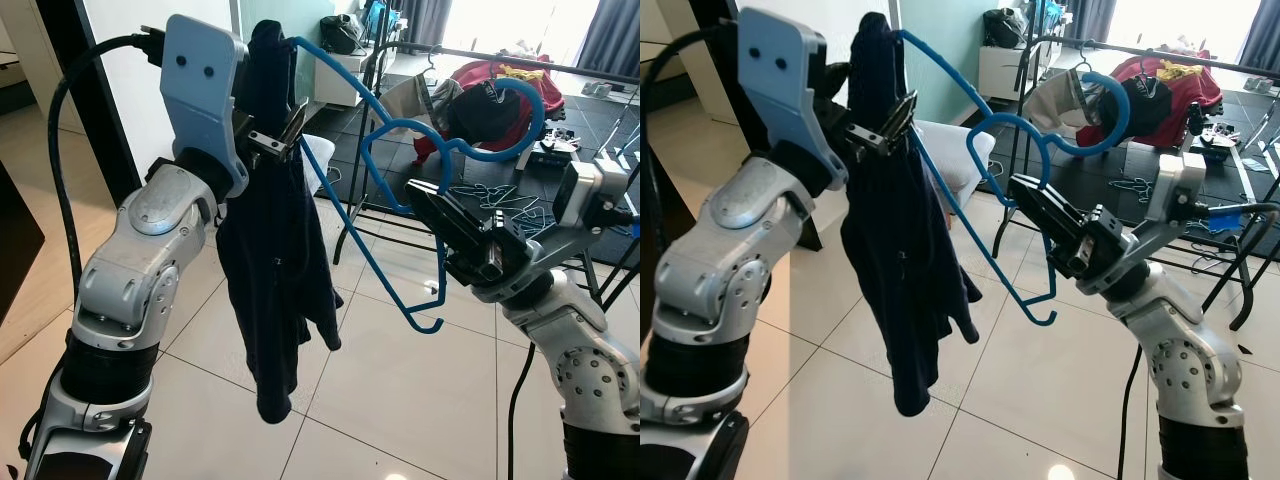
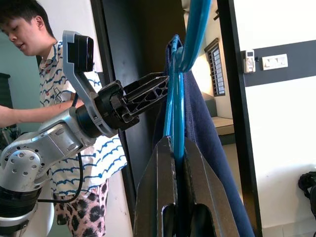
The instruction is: Hang hanger
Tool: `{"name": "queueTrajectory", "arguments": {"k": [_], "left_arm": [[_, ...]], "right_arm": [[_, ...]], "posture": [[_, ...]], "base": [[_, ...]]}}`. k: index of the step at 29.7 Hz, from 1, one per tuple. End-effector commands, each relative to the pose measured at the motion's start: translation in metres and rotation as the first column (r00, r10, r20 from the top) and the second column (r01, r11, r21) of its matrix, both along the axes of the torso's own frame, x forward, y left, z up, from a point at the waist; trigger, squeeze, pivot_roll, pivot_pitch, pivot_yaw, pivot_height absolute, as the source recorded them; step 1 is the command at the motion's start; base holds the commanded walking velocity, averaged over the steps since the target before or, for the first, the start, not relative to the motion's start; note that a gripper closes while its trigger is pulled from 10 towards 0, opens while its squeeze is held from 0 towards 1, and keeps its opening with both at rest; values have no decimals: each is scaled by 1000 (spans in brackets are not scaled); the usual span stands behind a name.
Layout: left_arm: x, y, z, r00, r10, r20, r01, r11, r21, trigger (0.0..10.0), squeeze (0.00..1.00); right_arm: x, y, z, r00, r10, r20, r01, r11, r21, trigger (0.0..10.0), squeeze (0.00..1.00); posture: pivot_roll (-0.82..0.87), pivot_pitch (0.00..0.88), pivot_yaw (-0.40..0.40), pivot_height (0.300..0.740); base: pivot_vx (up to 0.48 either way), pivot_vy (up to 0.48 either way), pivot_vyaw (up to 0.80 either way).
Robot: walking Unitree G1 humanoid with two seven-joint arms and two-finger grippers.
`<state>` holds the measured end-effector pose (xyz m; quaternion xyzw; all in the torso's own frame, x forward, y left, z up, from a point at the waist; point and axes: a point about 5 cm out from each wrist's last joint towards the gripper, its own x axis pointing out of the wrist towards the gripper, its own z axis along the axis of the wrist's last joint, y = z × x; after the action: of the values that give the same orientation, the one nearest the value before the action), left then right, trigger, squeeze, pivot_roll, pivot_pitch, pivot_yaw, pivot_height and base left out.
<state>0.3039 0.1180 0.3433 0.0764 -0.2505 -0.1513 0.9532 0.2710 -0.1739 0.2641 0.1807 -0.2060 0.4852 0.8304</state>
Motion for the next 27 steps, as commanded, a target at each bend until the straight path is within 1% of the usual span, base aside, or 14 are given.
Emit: {"name": "queueTrajectory", "arguments": {"k": [1, 11, 18, 23, 26, 27], "left_arm": [[2, 1, 2, 1000, 24, 9, -24, 1000, -3, 0, 0], [2, 5, 5, 998, 58, 24, -58, 998, -3, 0, 0], [1, 4, 7, 997, 66, 43, -66, 998, 7, 0, 0], [1, 3, 8, 996, 65, 54, -66, 998, 13, 0, 0], [-2, -2, 11, 996, 23, 81, -25, 999, 31, 0, 0], [-6, -9, 13, 993, -43, 107, 37, 997, 63, 0, 0]], "right_arm": [[-4, 2, 8, 999, 18, 51, -19, 1000, 13, 10000, 0], [-4, 2, 7, 999, 19, 50, -20, 1000, 16, 10000, 0], [-4, 3, 6, 999, 16, 46, -17, 1000, 14, 10000, 0], [-3, 4, 3, 1000, 2, 31, -1, 1000, -5, 10000, 0], [2, 5, -6, 999, -41, -3, 41, 996, -80, 10000, 0], [5, 4, -10, 997, -69, -25, 66, 990, -124, 10000, 0]], "posture": [[61, 0, -37, 740], [66, 0, -35, 740], [65, 0, -35, 740], [65, 0, -35, 740], [65, 0, -36, 740], [64, 0, -36, 740]], "base": [[0, 0, 0], [0, 0, 0], [0, 0, 0], [0, 0, 0], [0, 0, 0], [0, 0, 0]]}}
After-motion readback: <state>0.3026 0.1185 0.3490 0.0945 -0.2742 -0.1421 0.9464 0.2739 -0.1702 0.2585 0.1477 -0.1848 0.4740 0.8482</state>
